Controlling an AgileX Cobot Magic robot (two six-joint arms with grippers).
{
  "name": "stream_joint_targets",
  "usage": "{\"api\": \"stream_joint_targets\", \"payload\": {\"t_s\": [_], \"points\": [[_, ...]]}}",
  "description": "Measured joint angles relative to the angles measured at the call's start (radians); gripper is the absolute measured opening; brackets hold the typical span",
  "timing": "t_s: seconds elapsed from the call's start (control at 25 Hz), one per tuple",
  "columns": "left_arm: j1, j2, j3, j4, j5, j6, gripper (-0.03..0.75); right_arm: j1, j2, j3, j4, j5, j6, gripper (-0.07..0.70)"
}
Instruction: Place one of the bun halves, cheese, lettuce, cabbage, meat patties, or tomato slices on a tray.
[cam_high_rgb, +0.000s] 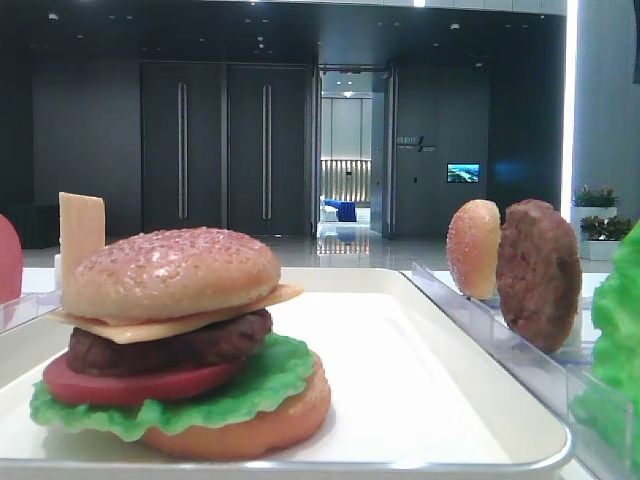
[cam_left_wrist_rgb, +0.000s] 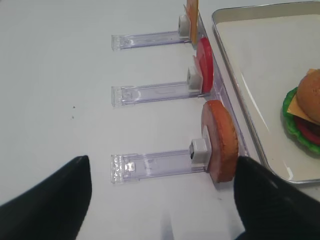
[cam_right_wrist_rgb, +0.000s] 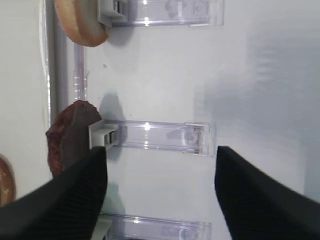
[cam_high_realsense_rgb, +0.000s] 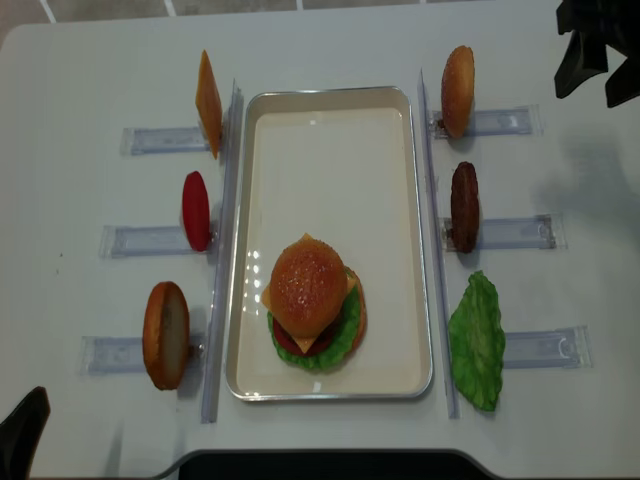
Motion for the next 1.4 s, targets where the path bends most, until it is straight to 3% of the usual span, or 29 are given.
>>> {"api": "stream_joint_targets", "payload": {"t_s": [0.24, 0.44, 0.8, 1.4], "points": [[0.0, 0.0, 0.0, 0.0, 0.0, 0.0, 0.692, -0.01, 0.0, 0.0, -0.141, 0.0, -0.035, 0.445], [0.0, 0.0, 0.0, 0.0, 0.0, 0.0, 0.692, -0.01, -0.002, 0.0, -0.247, 0.001, -0.009, 0.445], [0.0, 0.0, 0.0, 0.0, 0.0, 0.0, 0.692, -0.01, -0.021, 0.016, -0.25, 0.0, 0.07, 0.433], [0.0, 0.0, 0.0, 0.0, 0.0, 0.0, 0.692, -0.01, -0.368, 0.289, -0.234, 0.003, 0.098, 0.434]]}}
